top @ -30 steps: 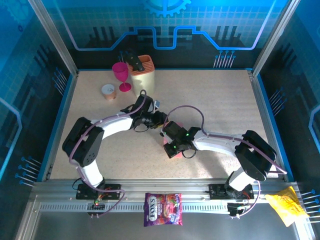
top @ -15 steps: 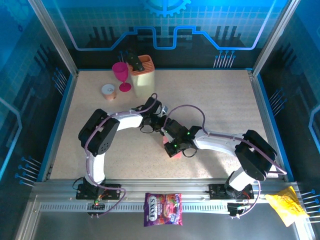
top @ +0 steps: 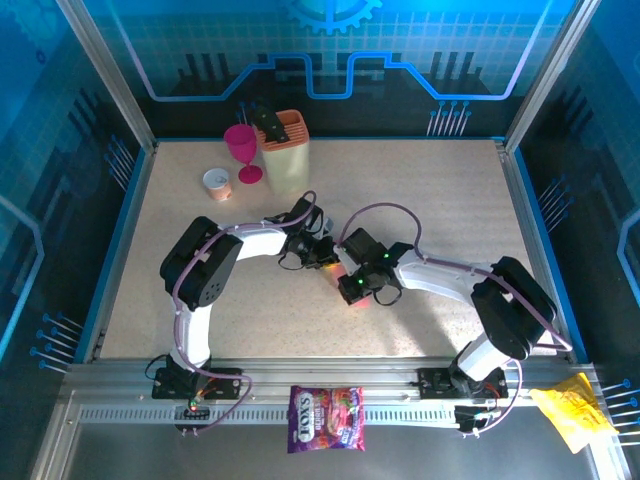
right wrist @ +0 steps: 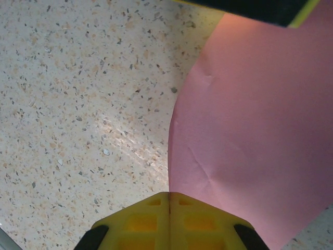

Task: Fold a paper plane with a square sheet of paper (pick it up from the middle)
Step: Third fold the triangle at the center of the table.

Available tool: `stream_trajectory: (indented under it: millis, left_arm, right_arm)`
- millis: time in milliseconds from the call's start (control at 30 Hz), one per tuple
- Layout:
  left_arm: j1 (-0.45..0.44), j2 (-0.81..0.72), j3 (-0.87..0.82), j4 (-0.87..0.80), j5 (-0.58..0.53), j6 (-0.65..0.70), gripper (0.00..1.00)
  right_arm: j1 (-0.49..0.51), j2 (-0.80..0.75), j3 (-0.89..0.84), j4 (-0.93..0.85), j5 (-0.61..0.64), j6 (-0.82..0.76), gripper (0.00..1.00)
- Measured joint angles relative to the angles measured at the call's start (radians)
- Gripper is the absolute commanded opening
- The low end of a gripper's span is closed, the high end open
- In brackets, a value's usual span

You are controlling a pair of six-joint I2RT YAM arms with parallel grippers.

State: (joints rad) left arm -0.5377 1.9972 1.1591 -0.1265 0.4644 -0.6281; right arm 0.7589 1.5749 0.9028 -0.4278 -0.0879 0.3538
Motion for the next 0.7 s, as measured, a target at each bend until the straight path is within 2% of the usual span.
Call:
stream_trajectory:
  millis: [200, 433, 567, 700]
  left_arm:
    - [0.000, 0.000, 0.025, -0.016, 0.000, 0.003, 0.26]
    - [0.000, 0.026, 0.178, -0.057, 0.004, 0.034, 0.25]
    - [0.000, 0.056, 0.216, -0.074, 0.003, 0.056, 0.16]
    - [0.000, 0.084, 0.220, -0.109, -0.004, 0.080, 0.01]
  right_arm:
    - [-0.007, -0.013, 0.000, -0.002, -0.025, -0.007, 0.00]
    - [-0.008, -0.019, -0.008, 0.002, -0.043, -0.007, 0.00]
    - [-0.007, -0.023, -0.029, 0.002, -0.052, -0.007, 0.00]
    - [-0.007, -0.023, -0.035, 0.002, -0.056, -0.006, 0.00]
